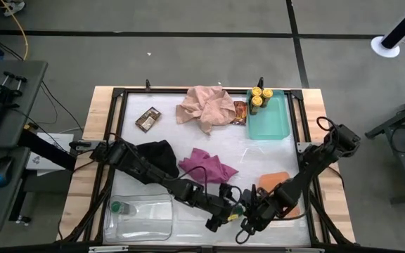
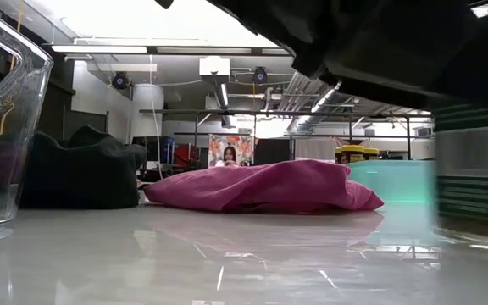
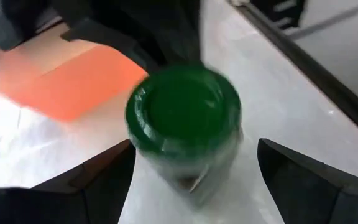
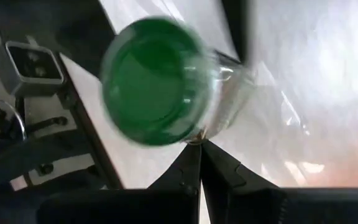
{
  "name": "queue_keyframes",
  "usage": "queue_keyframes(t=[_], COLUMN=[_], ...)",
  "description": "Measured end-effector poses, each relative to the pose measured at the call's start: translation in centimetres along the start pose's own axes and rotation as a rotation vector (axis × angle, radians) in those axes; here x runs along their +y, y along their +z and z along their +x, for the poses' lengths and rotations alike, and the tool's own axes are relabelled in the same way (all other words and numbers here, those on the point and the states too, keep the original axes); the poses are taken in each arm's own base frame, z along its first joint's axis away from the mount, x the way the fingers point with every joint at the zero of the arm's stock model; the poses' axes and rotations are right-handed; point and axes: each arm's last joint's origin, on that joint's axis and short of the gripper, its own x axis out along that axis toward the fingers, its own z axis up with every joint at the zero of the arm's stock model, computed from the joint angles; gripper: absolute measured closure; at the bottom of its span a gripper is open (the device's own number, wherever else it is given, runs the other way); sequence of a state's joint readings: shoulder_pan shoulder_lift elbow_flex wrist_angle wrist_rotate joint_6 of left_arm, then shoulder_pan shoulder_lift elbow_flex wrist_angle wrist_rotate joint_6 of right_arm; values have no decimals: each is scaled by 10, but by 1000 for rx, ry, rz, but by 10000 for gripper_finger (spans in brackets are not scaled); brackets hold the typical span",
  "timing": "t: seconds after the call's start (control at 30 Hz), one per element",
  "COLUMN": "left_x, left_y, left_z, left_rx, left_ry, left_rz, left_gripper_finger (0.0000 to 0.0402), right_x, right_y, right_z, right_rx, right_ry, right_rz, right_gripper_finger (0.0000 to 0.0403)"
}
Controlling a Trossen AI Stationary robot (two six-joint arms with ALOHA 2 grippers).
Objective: Sort spices by type
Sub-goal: Put the green seasoning bottle into the transparent bin
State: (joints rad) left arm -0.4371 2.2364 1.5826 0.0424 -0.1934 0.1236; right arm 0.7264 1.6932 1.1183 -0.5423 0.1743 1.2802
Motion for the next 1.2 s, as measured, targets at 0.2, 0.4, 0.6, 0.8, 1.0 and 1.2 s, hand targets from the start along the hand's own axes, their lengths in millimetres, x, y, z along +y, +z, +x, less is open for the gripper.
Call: queue_keyframes(t=[0.2, 0.4, 0.6, 0.8, 1.0, 1.2], left_x=[8, 12, 11, 0, -4, -1], left_y=[0, -1, -1, -6, -7, -7], left_z=[2, 2, 2, 0, -2, -2], left_rx=[-7, -10, 0, 60, 58, 48], left_ry=[15, -11, 3, 56, 202, 226], left_rz=[-29, -13, -147, -282, -360, -429], left_gripper_finger=[80, 80, 80, 80, 80, 86], right_x=[-1, 0, 4, 4, 4, 4], right_y=[2, 3, 5, 5, 5, 6], right_z=[0, 1, 0, 0, 0, -2], right_rx=[-7, -7, -37, -46, -58, -75], right_ry=[-4, 2, 44, 39, 35, 37], right_rz=[-26, -41, -33, -33, -30, -20], right_gripper_finger=[403, 403, 403, 403, 403, 403])
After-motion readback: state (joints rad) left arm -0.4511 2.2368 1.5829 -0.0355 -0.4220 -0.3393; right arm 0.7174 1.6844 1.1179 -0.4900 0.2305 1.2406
